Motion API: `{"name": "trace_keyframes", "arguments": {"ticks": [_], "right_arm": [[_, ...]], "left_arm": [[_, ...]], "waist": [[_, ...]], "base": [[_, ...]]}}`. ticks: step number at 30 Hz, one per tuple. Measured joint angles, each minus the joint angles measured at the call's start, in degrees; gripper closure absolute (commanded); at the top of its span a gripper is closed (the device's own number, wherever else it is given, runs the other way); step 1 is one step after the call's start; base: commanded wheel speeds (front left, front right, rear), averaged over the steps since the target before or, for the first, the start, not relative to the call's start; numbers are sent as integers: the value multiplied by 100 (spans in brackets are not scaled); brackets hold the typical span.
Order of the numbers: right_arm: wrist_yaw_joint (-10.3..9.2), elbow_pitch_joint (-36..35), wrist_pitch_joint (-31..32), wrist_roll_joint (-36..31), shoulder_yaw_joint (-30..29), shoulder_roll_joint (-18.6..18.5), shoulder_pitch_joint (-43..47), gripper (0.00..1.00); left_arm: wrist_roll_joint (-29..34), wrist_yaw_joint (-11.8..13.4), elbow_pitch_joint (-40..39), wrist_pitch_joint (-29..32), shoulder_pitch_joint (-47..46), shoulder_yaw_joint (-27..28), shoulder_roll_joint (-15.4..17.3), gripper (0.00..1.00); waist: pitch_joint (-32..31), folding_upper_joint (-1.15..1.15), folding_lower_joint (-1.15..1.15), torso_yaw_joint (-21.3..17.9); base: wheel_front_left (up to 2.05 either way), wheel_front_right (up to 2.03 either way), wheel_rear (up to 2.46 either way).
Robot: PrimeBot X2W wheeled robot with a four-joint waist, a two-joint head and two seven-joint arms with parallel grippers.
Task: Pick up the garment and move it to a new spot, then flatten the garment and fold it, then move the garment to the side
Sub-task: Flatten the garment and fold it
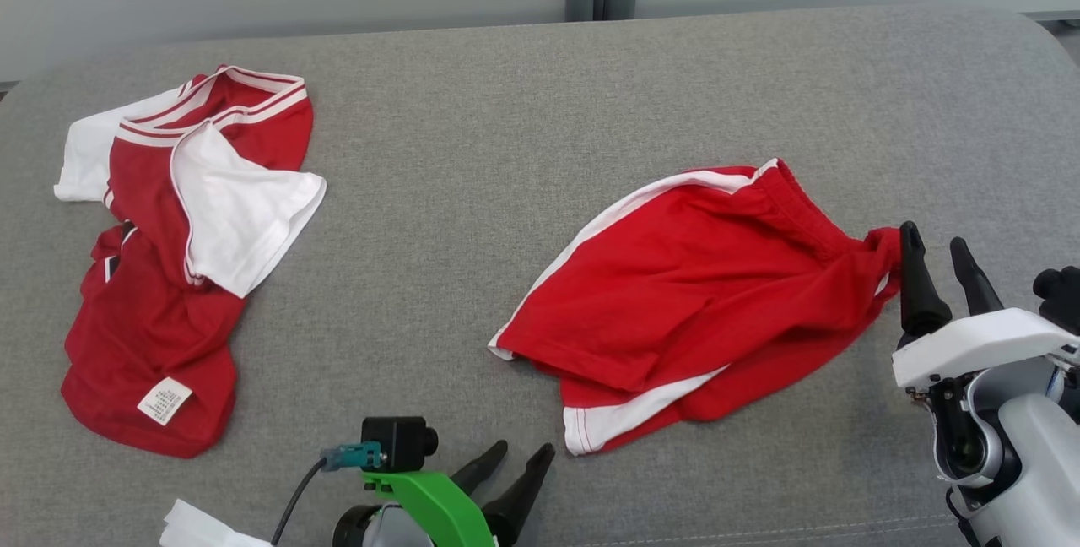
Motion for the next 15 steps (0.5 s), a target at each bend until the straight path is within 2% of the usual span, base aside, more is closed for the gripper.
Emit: {"name": "trace_keyframes", "arguments": {"ticks": [5,11,15], "right_arm": [[-1,-191,-15,-608,347,-193,-2,0],[-7,-346,-78,-1246,435,-527,-15,0],[-8,-376,-103,-1417,386,-548,-33,0]], "left_arm": [[-71,0,-127,45,-18,13,0,0],[-134,0,-191,112,-108,-89,1,0],[-127,0,-214,121,-145,-175,-1,0]], "waist": [[30,0,0,-100],[95,0,0,-231],[158,0,0,-348]], "base": [[0,0,0],[0,0,0],[0,0,0]]}}
